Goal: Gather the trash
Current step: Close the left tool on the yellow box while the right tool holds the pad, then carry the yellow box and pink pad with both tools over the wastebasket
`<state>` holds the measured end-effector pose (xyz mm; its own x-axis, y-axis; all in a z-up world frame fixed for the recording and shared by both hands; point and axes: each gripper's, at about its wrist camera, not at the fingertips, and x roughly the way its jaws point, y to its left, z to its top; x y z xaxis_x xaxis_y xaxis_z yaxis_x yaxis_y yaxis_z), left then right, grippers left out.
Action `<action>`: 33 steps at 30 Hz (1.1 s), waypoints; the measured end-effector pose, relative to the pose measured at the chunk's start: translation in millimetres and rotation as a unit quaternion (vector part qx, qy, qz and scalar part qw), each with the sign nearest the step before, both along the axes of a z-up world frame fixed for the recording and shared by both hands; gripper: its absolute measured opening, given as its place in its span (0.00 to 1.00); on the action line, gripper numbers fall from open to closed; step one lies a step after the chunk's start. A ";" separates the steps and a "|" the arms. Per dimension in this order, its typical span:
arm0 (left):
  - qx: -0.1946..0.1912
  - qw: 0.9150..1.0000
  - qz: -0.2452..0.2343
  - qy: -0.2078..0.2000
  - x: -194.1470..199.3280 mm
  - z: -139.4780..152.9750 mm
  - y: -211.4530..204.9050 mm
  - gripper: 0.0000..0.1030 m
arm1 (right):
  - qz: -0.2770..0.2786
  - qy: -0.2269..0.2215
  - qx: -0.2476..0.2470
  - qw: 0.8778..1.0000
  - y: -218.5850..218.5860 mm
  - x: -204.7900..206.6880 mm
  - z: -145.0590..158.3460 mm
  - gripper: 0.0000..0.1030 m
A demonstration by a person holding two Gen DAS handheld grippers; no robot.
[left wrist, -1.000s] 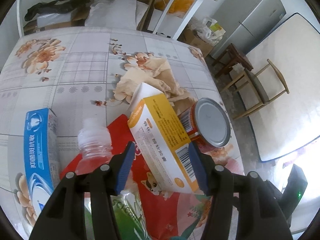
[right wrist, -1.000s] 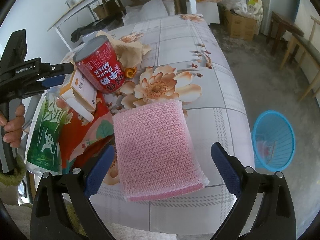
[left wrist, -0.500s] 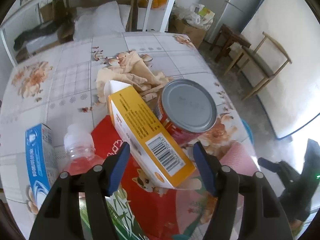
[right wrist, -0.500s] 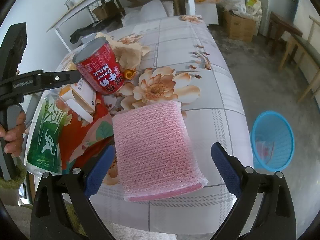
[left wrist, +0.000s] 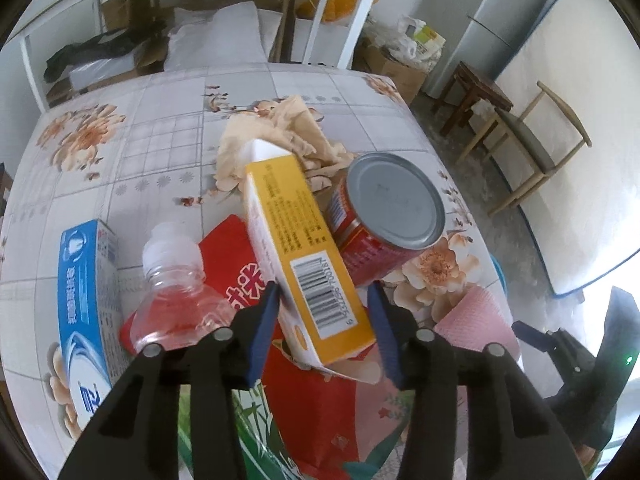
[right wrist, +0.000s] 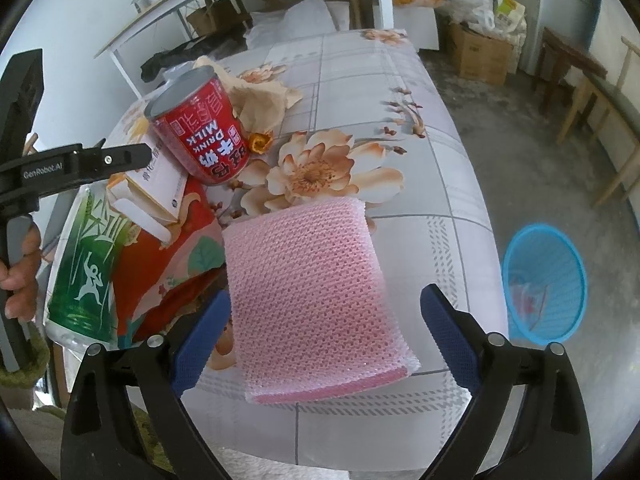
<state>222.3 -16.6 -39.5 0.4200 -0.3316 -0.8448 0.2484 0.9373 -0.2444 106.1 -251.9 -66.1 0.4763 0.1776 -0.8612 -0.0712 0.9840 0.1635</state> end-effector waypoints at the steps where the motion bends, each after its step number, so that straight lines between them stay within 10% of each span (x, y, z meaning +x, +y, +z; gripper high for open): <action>1: -0.002 1.000 0.006 -0.001 -1.1 0.5 2.2 0.39 | 0.000 0.000 -0.003 1.000 0.9 -0.4 -0.2 0.85; 17: -0.053 0.996 0.072 -0.020 -20.4 13.7 28.2 0.30 | 0.001 -0.009 -0.002 1.000 4.6 -5.7 5.8 0.62; 33: -0.104 0.989 0.088 -0.058 -55.7 43.9 44.6 0.29 | 0.026 0.011 -0.036 0.999 30.1 2.3 -8.4 0.82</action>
<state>166.6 28.0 4.5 0.5769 -0.4059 -0.7088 0.1241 0.9013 -0.4152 108.4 -221.8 -74.4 0.4492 0.1396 -0.8824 -0.1197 0.9882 0.0954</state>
